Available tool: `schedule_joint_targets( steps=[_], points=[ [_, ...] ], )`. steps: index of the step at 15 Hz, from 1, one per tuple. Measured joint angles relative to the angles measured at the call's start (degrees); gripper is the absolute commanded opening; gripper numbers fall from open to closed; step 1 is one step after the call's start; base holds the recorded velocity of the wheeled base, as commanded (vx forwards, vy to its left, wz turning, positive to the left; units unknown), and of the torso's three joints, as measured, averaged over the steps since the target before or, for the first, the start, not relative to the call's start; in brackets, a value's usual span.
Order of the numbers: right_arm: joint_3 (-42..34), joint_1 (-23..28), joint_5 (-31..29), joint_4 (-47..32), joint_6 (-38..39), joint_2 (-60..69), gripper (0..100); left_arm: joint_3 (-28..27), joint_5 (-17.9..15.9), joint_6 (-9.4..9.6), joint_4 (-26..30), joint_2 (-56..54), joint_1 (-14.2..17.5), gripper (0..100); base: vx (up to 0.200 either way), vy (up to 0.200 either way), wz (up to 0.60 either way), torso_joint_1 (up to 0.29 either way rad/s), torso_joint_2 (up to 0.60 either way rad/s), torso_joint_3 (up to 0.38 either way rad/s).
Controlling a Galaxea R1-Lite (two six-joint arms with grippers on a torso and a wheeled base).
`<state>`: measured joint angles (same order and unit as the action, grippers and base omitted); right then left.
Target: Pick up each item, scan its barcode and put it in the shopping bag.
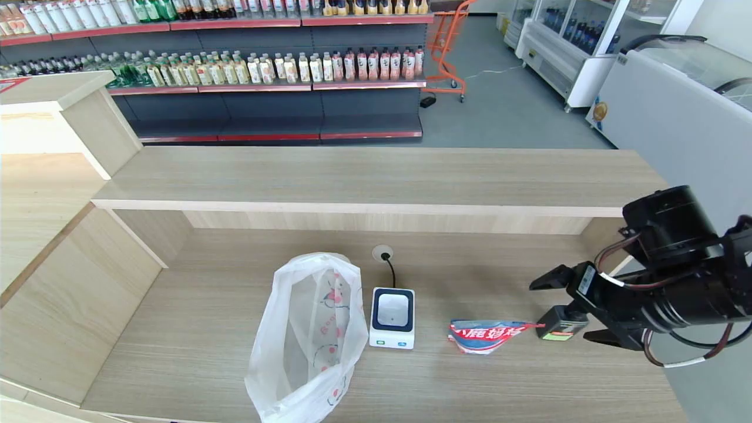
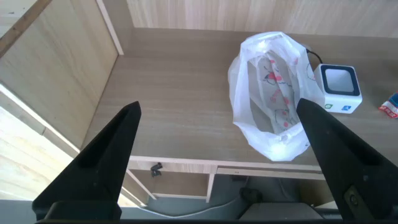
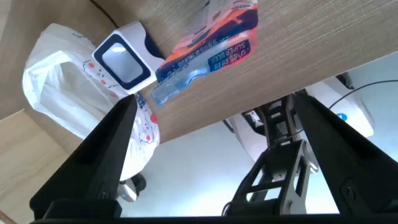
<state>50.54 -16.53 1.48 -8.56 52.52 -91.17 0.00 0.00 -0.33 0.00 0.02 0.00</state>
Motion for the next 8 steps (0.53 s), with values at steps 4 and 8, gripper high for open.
schedule_joint_targets(
  steps=[4,8],
  points=[
    [4.9,-5.8,-2.2,0.0,3.9,-9.6,100,0.0,0.0,0.01,0.0,0.0,0.0,100,0.0,0.0,0.0,0.0,0.0,0.0],
    [7.5,-7.5,-5.7,0.6,4.9,-17.6,100,0.0,0.0,0.0,0.0,0.0,0.0,100,0.0,0.0,0.0,0.0,0.0,0.0]
  ],
)
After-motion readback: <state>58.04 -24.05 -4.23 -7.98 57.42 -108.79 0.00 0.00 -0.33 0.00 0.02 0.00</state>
